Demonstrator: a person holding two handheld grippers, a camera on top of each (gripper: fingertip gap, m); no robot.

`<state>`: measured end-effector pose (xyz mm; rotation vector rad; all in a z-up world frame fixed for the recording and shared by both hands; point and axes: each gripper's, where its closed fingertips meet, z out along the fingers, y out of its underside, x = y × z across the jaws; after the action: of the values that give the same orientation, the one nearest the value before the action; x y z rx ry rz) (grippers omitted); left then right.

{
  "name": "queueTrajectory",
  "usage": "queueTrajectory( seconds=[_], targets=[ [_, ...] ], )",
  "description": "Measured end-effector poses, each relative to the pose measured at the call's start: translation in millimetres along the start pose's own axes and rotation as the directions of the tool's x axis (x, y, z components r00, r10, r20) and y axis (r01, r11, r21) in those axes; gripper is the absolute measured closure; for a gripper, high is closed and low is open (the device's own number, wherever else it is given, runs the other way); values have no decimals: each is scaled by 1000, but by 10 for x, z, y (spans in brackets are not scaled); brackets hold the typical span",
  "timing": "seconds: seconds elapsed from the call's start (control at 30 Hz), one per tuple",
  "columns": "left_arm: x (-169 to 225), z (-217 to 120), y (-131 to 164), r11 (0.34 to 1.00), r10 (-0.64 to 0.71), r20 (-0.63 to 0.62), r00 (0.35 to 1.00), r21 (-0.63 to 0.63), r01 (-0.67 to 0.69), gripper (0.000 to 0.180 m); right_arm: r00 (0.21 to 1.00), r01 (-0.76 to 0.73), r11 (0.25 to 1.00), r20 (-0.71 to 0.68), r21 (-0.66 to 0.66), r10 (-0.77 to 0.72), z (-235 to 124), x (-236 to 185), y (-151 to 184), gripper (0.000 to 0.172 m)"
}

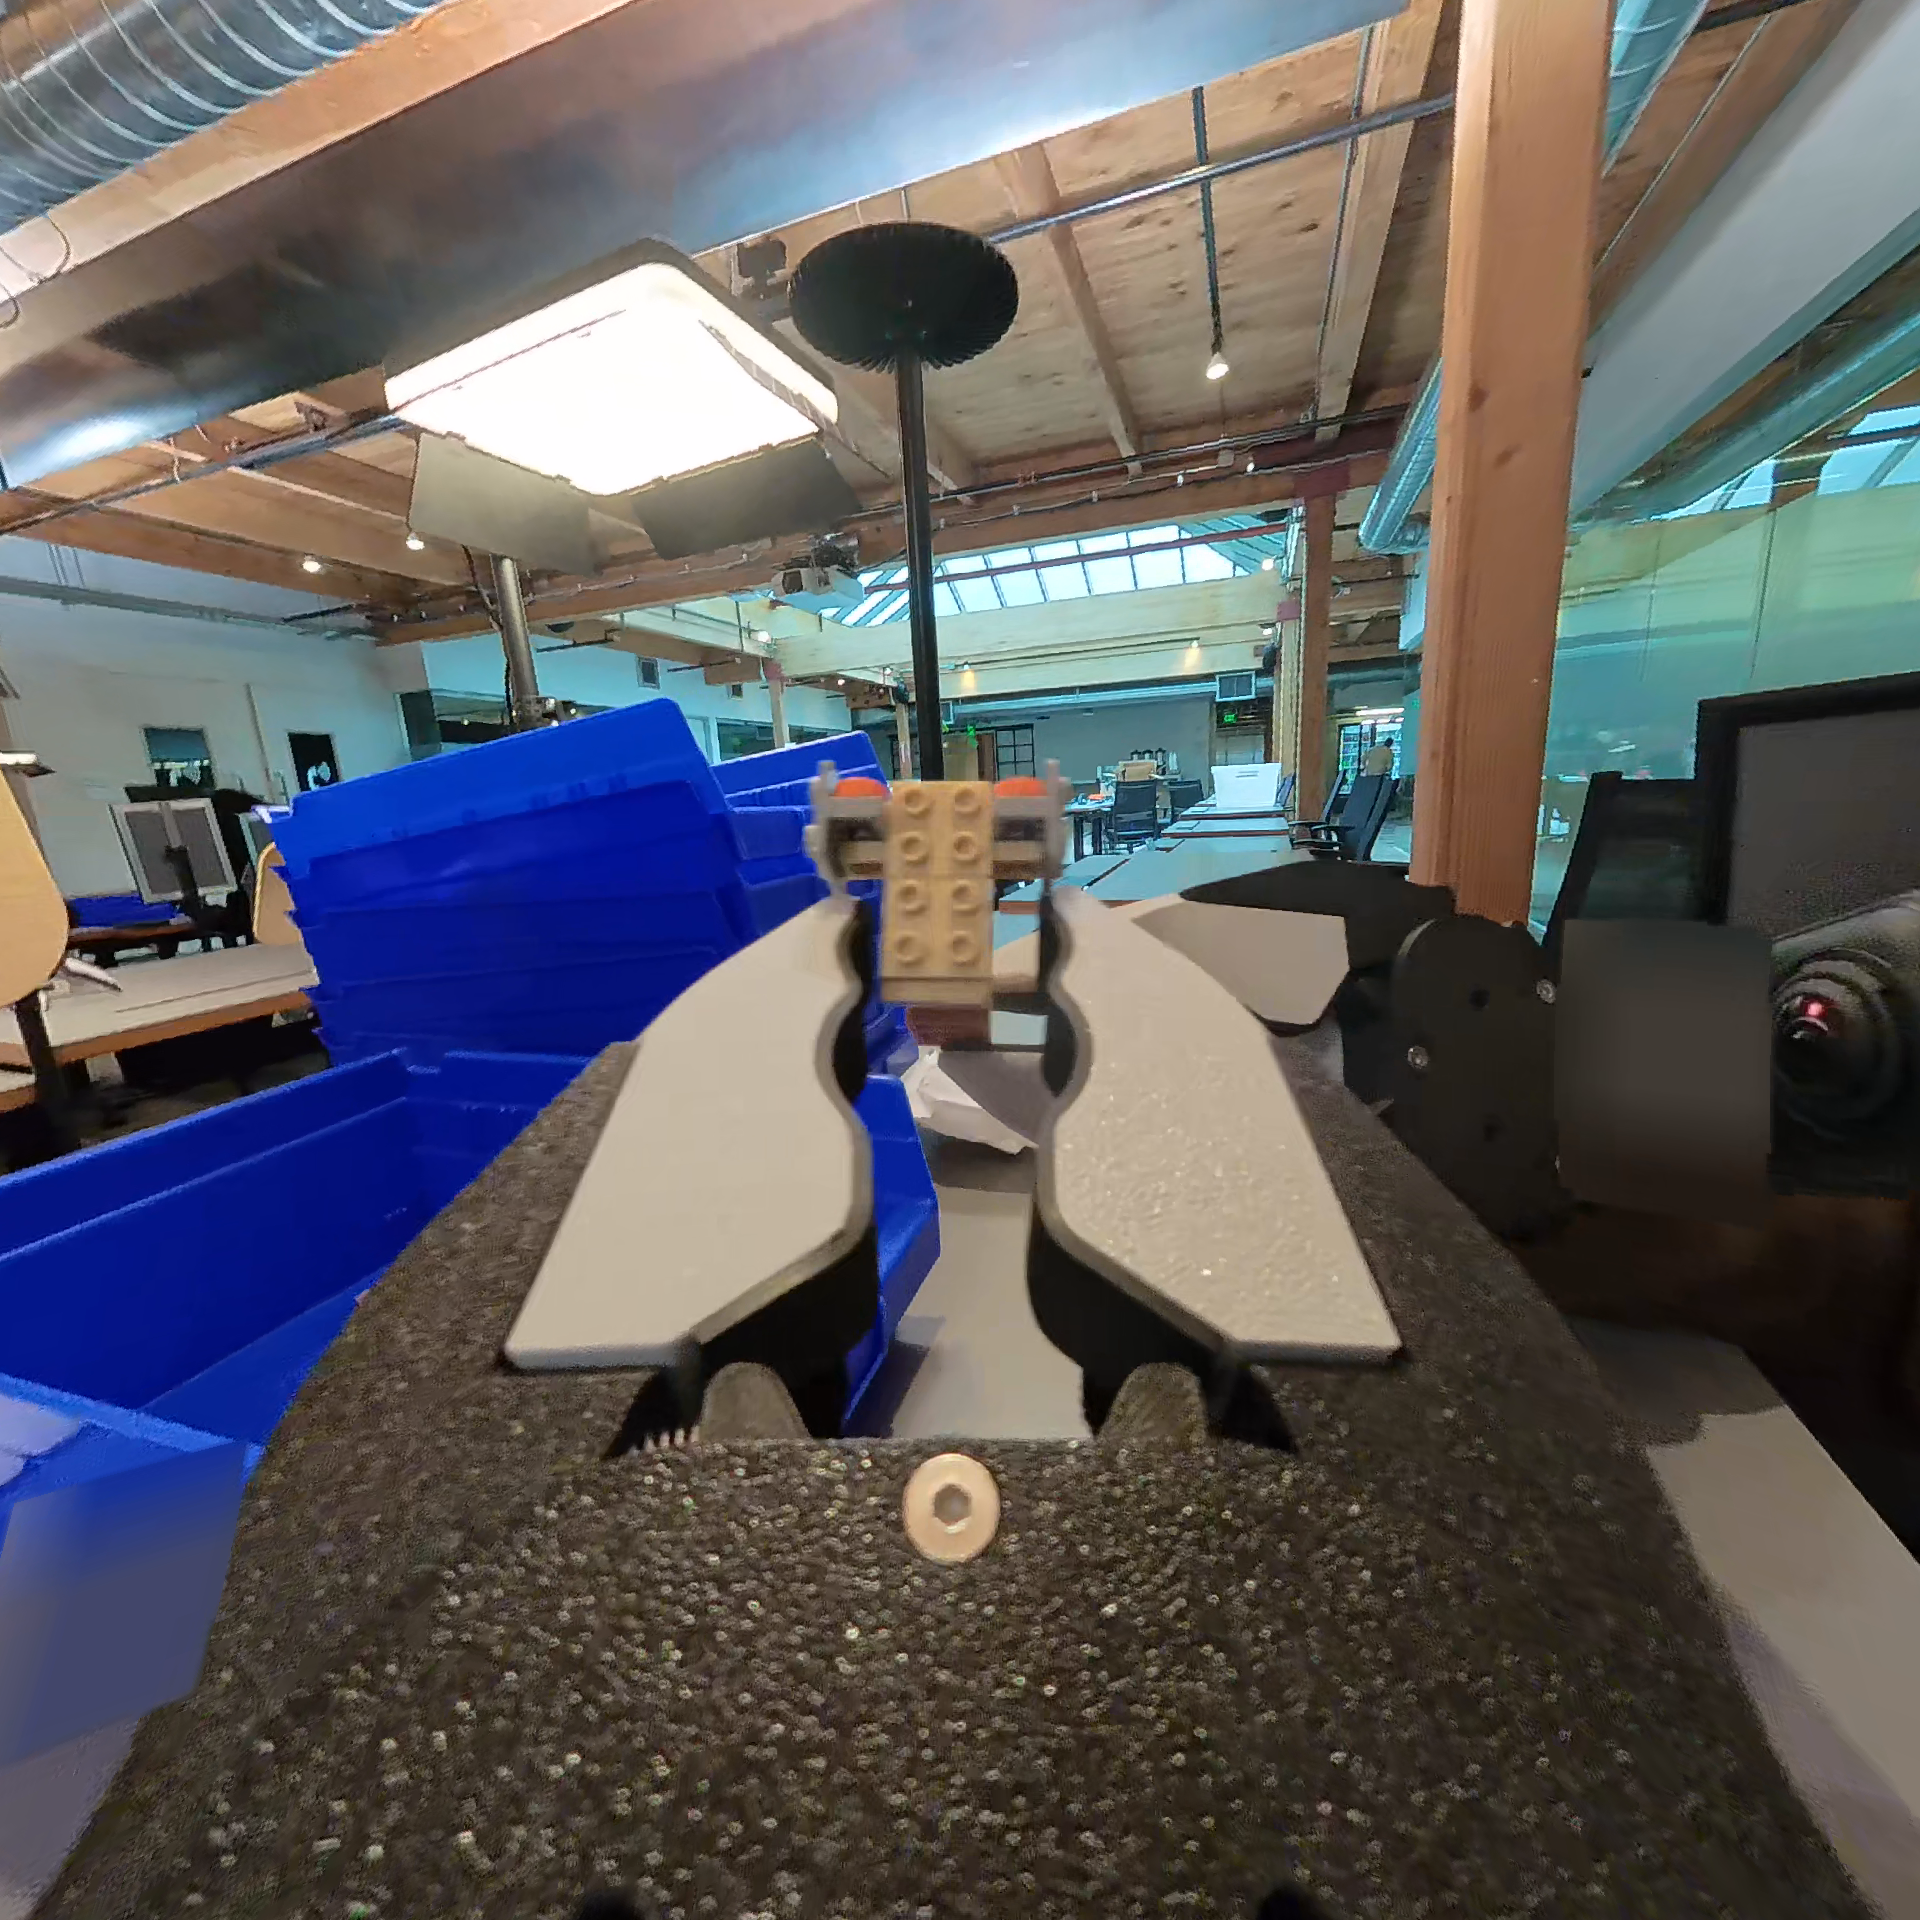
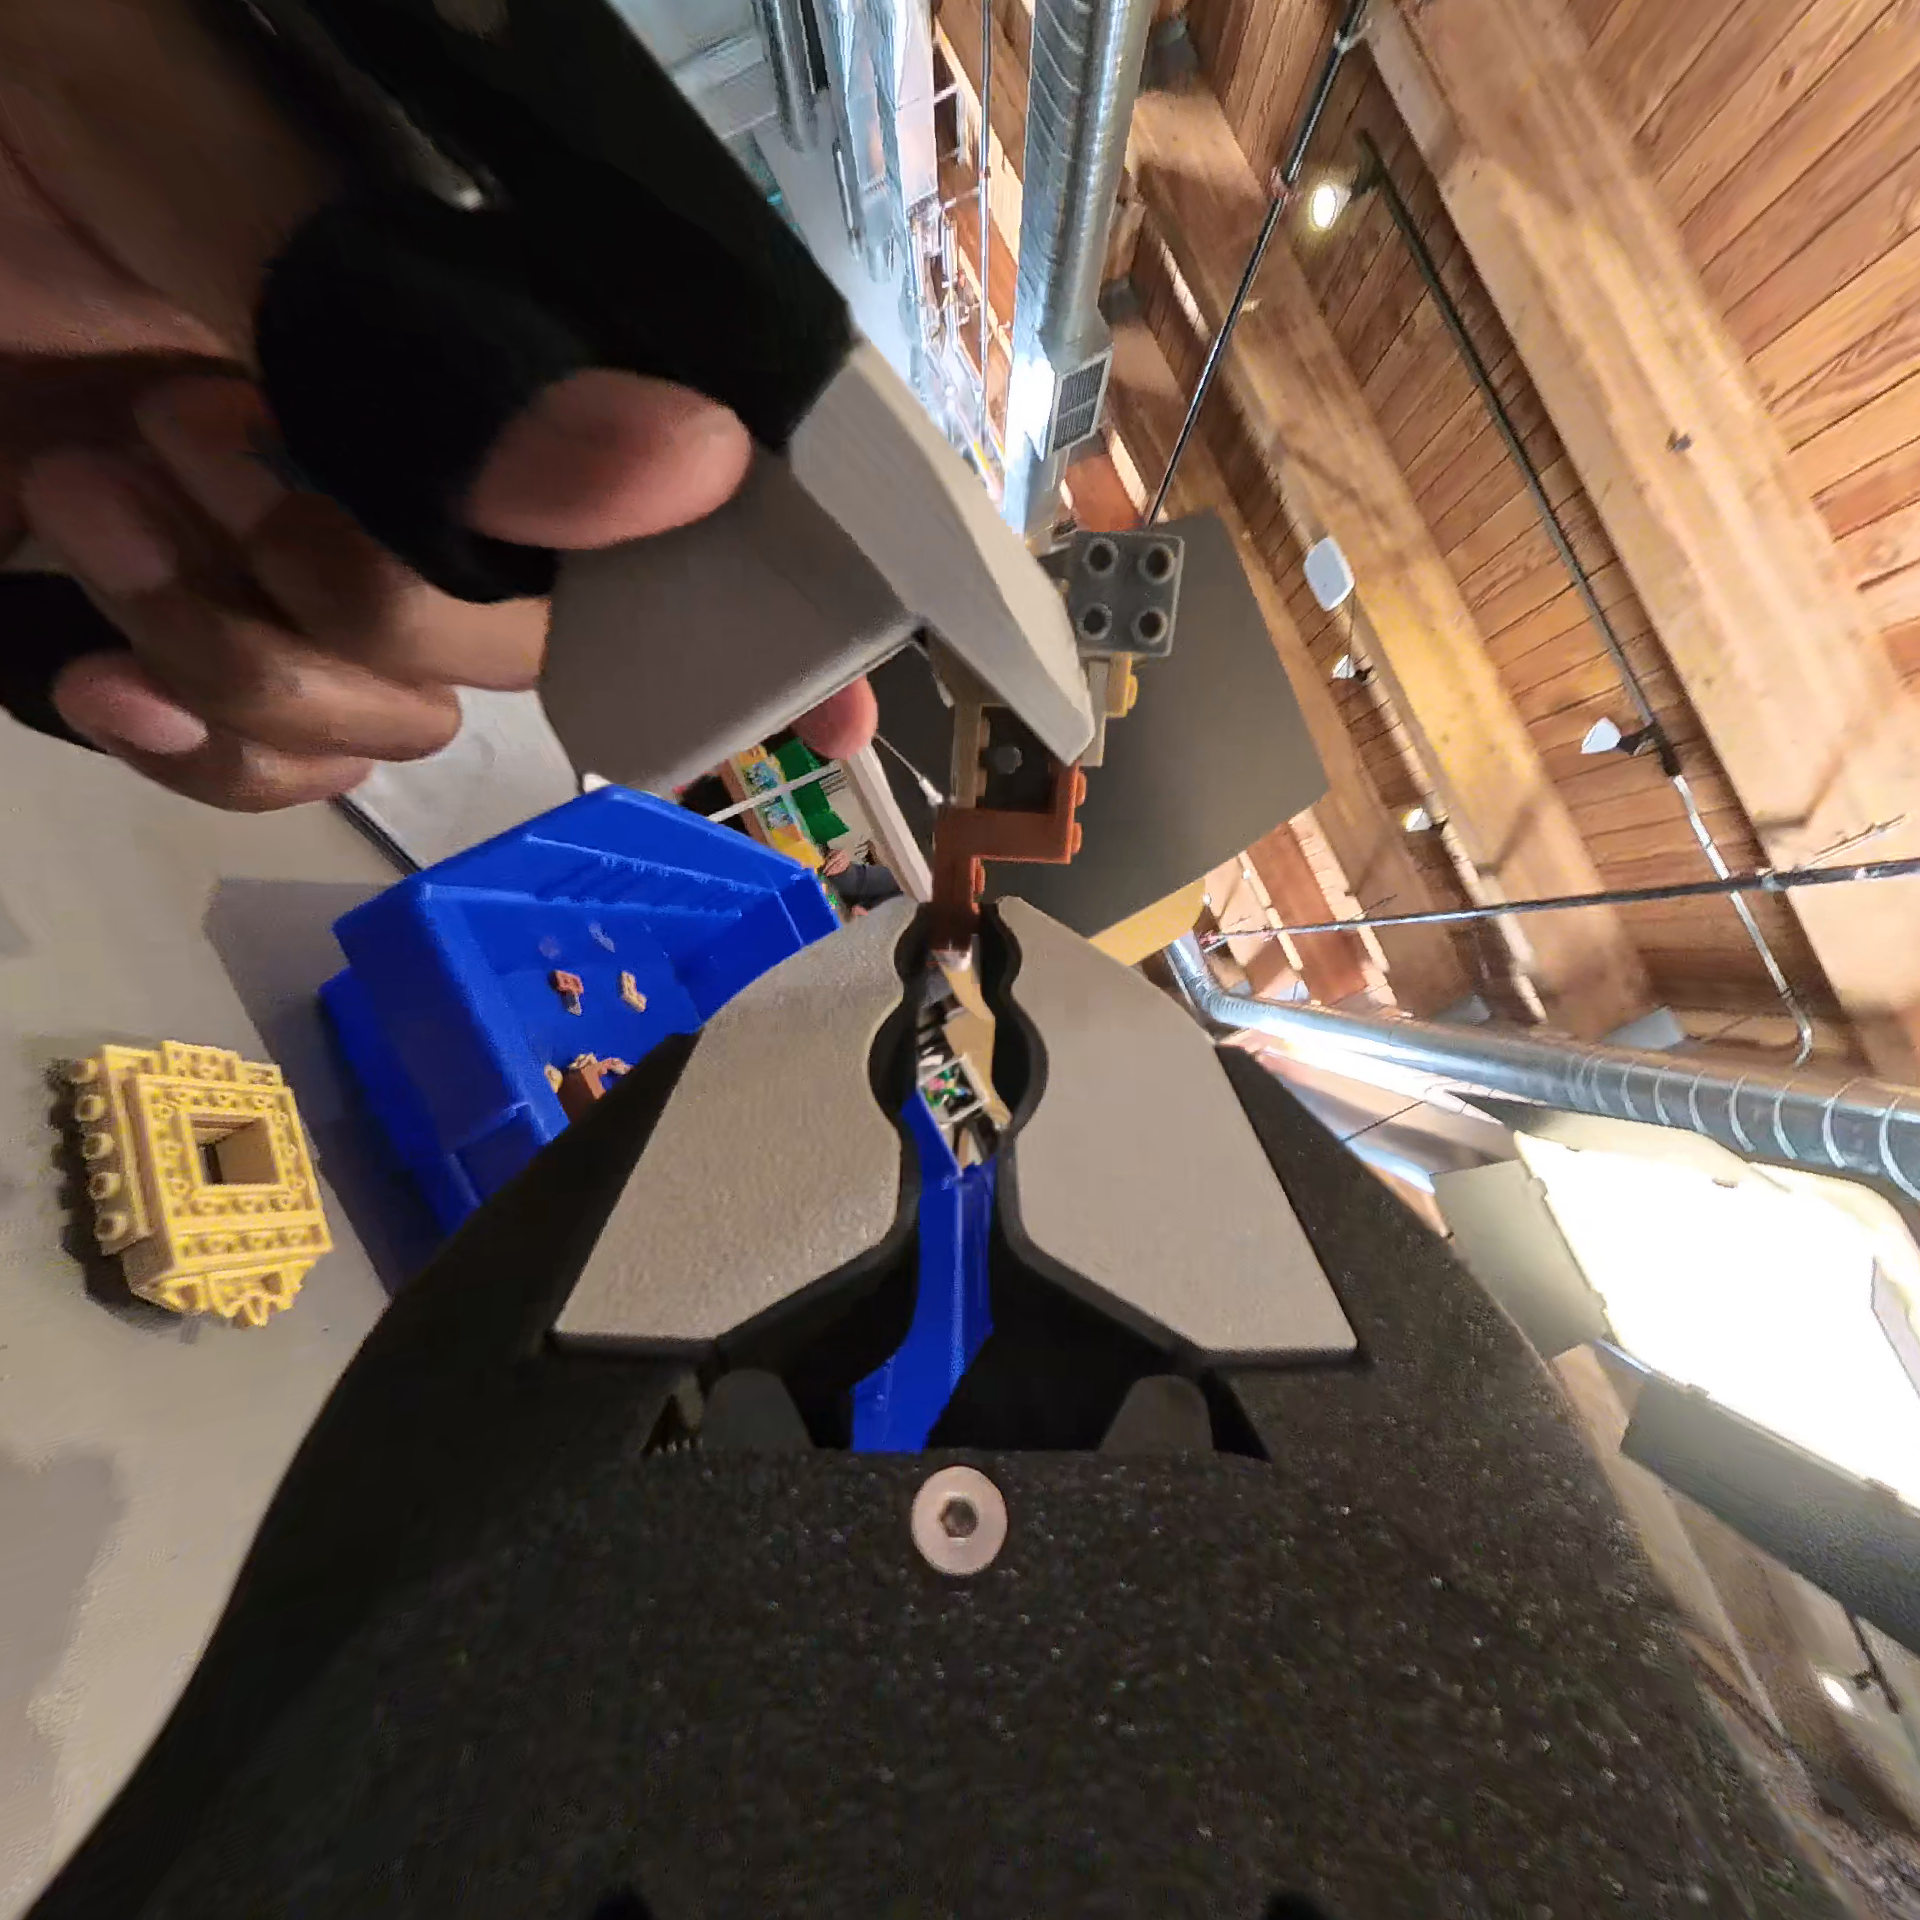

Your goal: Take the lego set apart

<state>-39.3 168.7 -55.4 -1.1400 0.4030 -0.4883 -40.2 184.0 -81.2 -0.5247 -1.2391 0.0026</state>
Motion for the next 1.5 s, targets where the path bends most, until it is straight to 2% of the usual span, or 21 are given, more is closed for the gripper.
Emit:
queueTrajectory(
  seconds=[0.1,0.3,0.4,0.53,0.63,0.77,1.0,1.13,1.37,1.5],
  targets=[
    [24,-32,-58,999,24,-17,1000,25,-23,162,1000,16,999,-16,32,-16,-31,9,-77,164],
    [104,-97,-156,998,-17,-117,993,64,25,162,1000,-28,992,-11,124,29,-105,45,-225,163],
    [177,-112,-192,996,57,-143,988,72,-47,162,993,-114,977,48,179,107,-154,60,-270,161],
    [240,-109,-220,975,219,-119,968,61,-213,162,965,-246,942,146,226,217,-211,92,-283,158],
    [198,-111,-219,938,346,-60,936,25,-346,162,957,-282,923,147,261,251,-254,179,-295,158],
    [90,-126,-222,882,470,26,882,-27,-470,162,968,-249,928,109,278,227,-284,234,-317,158],
    [11,-100,-173,738,675,119,729,-145,-659,162,966,-258,923,99,284,240,-294,194,-398,156],
    [-29,-76,-100,658,751,139,645,-226,-718,162,952,-306,912,82,273,294,-277,217,-422,151],
    [-32,-19,18,581,810,137,571,-327,-745,162,961,-278,938,51,209,274,-194,153,-339,149],
    [-40,-4,66,562,821,135,555,-360,-744,162,956,-293,935,55,198,288,-180,151,-310,149]
  ],
)
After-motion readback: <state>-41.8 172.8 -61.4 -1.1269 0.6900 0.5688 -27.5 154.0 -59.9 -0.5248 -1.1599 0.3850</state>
